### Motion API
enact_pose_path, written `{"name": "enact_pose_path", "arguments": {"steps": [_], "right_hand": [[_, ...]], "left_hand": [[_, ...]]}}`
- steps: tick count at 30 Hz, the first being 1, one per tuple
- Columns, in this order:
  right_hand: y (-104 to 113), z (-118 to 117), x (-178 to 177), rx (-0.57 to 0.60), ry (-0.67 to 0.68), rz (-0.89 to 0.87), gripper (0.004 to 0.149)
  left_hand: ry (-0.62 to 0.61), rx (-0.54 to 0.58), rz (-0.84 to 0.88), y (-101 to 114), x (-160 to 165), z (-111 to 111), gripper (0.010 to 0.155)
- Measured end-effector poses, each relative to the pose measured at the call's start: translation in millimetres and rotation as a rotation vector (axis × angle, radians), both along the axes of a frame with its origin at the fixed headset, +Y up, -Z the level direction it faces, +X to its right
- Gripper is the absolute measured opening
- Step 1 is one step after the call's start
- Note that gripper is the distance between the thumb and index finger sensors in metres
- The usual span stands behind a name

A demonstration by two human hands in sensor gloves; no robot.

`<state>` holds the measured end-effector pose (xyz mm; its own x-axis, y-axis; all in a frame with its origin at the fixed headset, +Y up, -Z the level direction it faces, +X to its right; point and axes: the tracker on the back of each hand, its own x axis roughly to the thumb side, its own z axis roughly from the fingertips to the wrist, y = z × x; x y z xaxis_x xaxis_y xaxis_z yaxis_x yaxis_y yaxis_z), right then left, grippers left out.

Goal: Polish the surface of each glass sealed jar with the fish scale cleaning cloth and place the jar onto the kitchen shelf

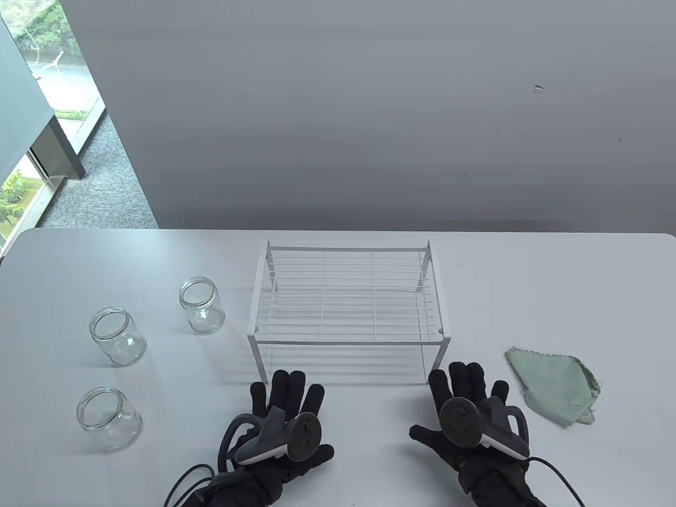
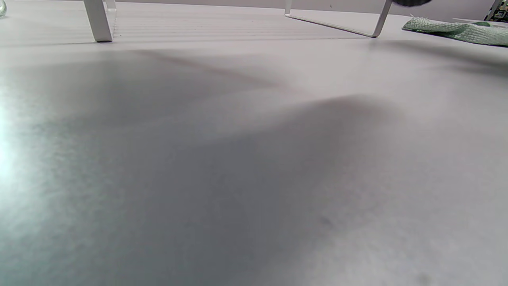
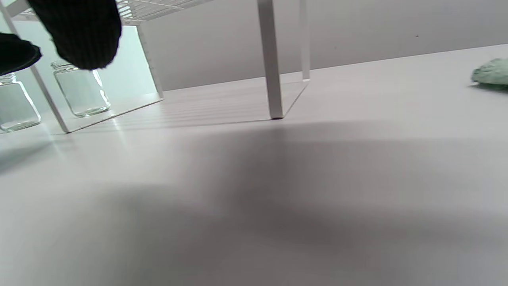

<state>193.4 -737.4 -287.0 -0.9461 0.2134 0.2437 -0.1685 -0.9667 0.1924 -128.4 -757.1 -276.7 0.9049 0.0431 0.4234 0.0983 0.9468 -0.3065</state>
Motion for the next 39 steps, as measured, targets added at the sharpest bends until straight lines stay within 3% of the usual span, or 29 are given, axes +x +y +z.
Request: {"name": "enact_pose_path", "arguments": {"steps": [12, 17, 27, 34, 39], "right_hand": [[-13, -39, 122, -0.123, -0.449, -0.137, 0.101], [-21, -49, 153, -0.155, -0.569, -0.178, 0.098], [-36, -61, 171, -0.209, -0.669, -0.185, 0.09], [-49, -65, 175, -0.239, -0.665, -0.167, 0.082], [-47, -66, 174, -0.211, -0.654, -0.133, 0.077]], "left_hand": [[0.033, 0.015, 0.075, 12, -4, 2, 0.099], [0.048, 0.029, 0.108, 18, -8, 3, 0.099], [0.073, 0.033, 0.135, 21, -17, 1, 0.098], [0.082, 0.046, 0.146, 22, -19, 1, 0.097], [0.12, 0.068, 0.141, 23, -21, 1, 0.097]]}}
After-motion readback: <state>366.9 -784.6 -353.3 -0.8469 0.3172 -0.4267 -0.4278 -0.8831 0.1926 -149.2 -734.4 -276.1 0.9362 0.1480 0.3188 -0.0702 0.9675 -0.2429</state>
